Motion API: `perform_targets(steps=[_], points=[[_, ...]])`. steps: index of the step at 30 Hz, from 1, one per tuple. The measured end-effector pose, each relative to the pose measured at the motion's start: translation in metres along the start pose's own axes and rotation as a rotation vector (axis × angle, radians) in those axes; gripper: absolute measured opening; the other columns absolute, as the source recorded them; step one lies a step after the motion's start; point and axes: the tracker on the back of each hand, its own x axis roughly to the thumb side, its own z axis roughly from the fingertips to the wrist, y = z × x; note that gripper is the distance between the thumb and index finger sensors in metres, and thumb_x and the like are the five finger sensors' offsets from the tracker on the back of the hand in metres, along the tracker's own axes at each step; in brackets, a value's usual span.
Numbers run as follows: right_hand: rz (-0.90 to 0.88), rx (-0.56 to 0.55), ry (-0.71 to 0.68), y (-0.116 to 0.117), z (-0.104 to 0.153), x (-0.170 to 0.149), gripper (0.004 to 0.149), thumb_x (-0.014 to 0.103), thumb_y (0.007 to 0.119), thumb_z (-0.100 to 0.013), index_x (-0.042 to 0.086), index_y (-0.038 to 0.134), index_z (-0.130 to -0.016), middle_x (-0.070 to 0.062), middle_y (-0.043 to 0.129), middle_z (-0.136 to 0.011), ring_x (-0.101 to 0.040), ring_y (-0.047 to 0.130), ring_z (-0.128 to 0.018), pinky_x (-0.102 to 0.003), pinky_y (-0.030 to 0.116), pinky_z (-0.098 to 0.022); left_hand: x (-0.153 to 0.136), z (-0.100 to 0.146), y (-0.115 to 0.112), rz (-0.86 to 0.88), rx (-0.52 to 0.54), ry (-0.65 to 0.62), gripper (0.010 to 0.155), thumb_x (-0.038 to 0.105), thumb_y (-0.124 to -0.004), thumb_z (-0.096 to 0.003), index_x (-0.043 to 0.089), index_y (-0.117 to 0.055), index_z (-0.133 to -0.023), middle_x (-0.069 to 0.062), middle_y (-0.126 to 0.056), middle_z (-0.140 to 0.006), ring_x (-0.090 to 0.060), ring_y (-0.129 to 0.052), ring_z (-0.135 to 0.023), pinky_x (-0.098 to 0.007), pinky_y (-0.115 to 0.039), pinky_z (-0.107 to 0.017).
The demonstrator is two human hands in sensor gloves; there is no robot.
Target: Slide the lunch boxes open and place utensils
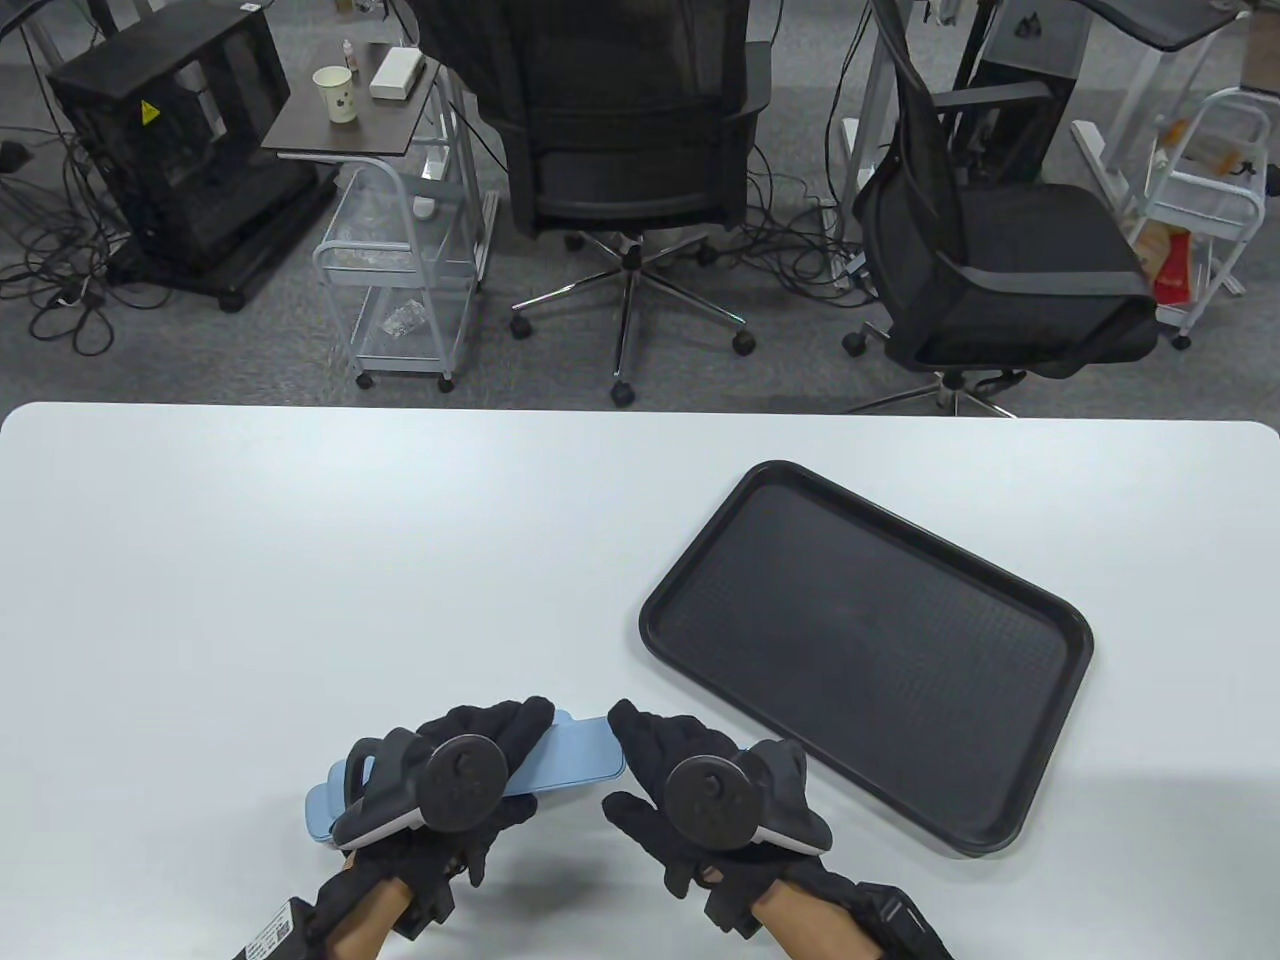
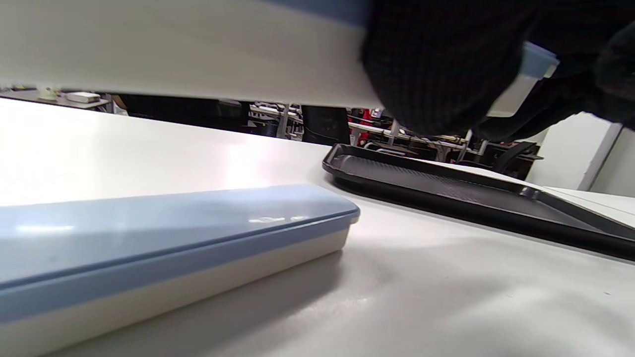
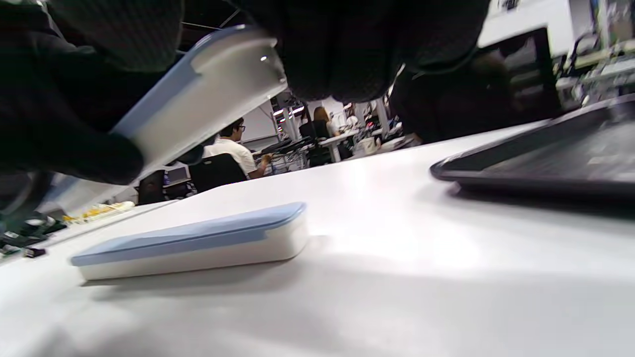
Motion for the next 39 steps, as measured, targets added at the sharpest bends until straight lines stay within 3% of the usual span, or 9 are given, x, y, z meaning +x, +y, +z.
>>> perform_targets(steps=[12,20,26,32,39], points=[[0.149,-0.107,0.098,-0.017,0.004,-0.023,0.071,0.054,0.072,-0.048,0.026,0.046,-0.108,-0.013,0.056,-0.108,-0.039,0.066,-0.098,-0.057,0.058,-0.070,-0.024,0.001,0.017,0.014,0.040,0.108,0.084,0.040,-0.087,-0.0403,0.030,-0.037,-0.107,-0.004,-0.050,-0.109,-0.034,-0.061,-0.095,-0.062,-0.045,-0.072],[0.155,-0.146,0.155,-0.027,0.006,-0.040,0.071,0.054,0.072,-0.048,0.026,0.046,-0.108,-0.013,0.055,-0.109,-0.039,0.065,-0.098,-0.057,0.058,-0.070,-0.055,-0.014,0.030,0.010,0.005,0.293,0.084,0.038,-0.085,-0.0420,0.031,-0.033,-0.107,-0.004,-0.045,-0.111,-0.035,-0.054,-0.100,-0.065,-0.038,-0.074],[0.151,-0.159,0.184,-0.032,0.008,-0.050,0.071,0.054,0.072,-0.048,0.026,0.047,-0.108,-0.013,0.055,-0.108,-0.039,0.065,-0.098,-0.058,0.058,-0.070,-0.095,-0.037,0.014,-0.041,-0.131,0.470,0.084,0.037,-0.085,-0.0418,0.032,-0.031,-0.107,-0.002,-0.045,-0.111,-0.034,-0.055,-0.101,-0.065,-0.039,-0.074],[0.143,-0.157,0.207,-0.035,0.008,-0.058,0.071,0.053,0.072,-0.048,0.025,0.046,-0.108,-0.014,0.055,-0.109,-0.039,0.065,-0.098,-0.058,0.058,-0.070,-0.137,-0.045,-0.007,0.057,-0.230,0.624,0.084,0.037,-0.086,-0.0415,0.034,-0.032,-0.106,-0.004,-0.046,-0.111,-0.035,-0.055,-0.102,-0.066,-0.040,-0.074],[0.139,-0.150,0.223,-0.035,0.008,-0.063,0.071,0.053,0.072,-0.048,0.025,0.047,-0.108,-0.014,0.055,-0.108,-0.040,0.065,-0.098,-0.058,0.058,-0.070,-0.154,-0.046,-0.023,0.063,-0.311,0.684,0.083,0.037,-0.086,-0.0411,0.039,-0.033,-0.105,0.000,-0.046,-0.111,-0.033,-0.055,-0.103,-0.065,-0.040,-0.074]])
